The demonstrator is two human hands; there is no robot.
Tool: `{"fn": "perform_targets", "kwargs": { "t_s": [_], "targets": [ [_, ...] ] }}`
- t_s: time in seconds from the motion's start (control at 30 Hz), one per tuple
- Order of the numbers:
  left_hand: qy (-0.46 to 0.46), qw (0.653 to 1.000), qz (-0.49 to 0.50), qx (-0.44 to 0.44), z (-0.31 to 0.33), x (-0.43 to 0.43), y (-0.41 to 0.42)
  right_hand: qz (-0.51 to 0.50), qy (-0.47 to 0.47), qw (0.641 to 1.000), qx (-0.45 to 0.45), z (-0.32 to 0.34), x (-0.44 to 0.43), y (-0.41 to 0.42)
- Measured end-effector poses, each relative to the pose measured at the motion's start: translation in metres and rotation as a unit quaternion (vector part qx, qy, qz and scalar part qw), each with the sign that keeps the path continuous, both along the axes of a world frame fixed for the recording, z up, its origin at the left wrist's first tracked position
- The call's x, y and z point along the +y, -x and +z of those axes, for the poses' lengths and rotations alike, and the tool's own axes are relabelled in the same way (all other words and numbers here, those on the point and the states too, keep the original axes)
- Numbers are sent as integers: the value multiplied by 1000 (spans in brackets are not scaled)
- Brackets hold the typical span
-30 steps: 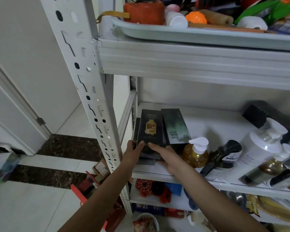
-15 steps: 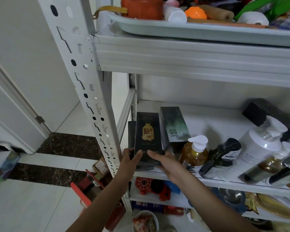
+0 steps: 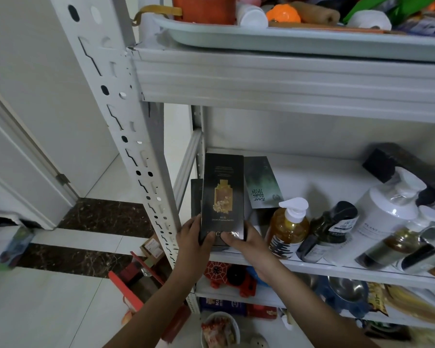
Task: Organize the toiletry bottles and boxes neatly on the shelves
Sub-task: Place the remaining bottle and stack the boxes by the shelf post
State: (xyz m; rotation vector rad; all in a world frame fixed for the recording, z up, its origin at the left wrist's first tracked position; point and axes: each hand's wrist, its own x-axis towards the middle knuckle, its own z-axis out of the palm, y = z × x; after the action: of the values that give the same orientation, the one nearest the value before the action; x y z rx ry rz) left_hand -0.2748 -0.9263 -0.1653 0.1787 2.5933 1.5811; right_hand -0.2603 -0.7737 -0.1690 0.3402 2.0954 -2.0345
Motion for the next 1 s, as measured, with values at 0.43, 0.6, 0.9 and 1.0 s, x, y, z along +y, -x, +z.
{"fn": "perform_targets", "kwargs": {
  "t_s": [0.43, 0.6, 0.9, 1.0],
  "targets": [
    [22, 998, -42, 40, -5, 1, -18, -28, -178, 980, 88, -22, 9, -47],
    [39, 995, -82, 42, -9, 9, -15, -56, -155, 985, 53, -31, 20, -55],
    [17, 996, -84, 2, -4, -3, -4, -41, -177, 981, 74, -25, 9, -42],
    [17, 997, -76, -14, -3, -10, 7, -36, -187, 979, 76, -22, 2, -31]
  ]
}}
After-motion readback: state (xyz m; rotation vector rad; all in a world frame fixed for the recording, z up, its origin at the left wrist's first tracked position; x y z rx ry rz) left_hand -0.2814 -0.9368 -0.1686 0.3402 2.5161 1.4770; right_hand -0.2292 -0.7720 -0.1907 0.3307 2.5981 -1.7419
